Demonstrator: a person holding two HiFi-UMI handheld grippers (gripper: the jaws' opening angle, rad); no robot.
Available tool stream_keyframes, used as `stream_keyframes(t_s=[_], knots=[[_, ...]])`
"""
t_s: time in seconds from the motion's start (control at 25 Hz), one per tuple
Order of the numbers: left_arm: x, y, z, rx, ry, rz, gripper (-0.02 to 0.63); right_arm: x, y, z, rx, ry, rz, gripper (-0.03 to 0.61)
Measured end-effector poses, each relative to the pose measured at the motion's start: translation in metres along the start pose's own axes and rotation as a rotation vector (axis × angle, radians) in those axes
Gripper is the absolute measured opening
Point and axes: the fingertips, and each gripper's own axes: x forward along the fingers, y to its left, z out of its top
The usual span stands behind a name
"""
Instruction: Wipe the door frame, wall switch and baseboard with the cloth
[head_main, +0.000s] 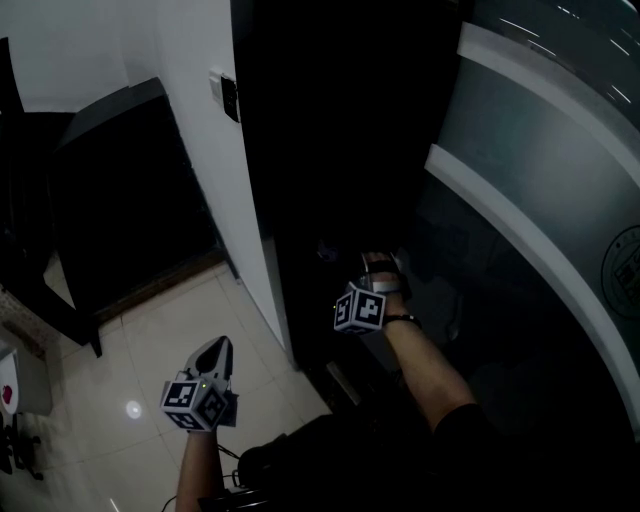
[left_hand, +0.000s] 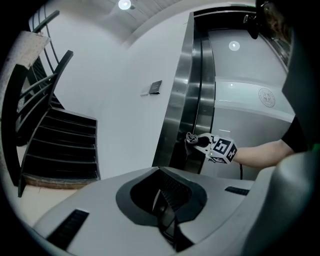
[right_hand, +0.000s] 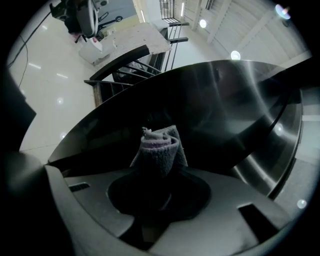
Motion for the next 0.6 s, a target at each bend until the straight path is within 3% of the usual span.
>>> stream_keyframes(t_s=[0.6], knots=[[0.009, 0.011, -0.003, -0.004, 0.014, 0.003, 0.000, 0.011, 0.053, -0.021, 0.010, 0.063, 0.127, 0.094]])
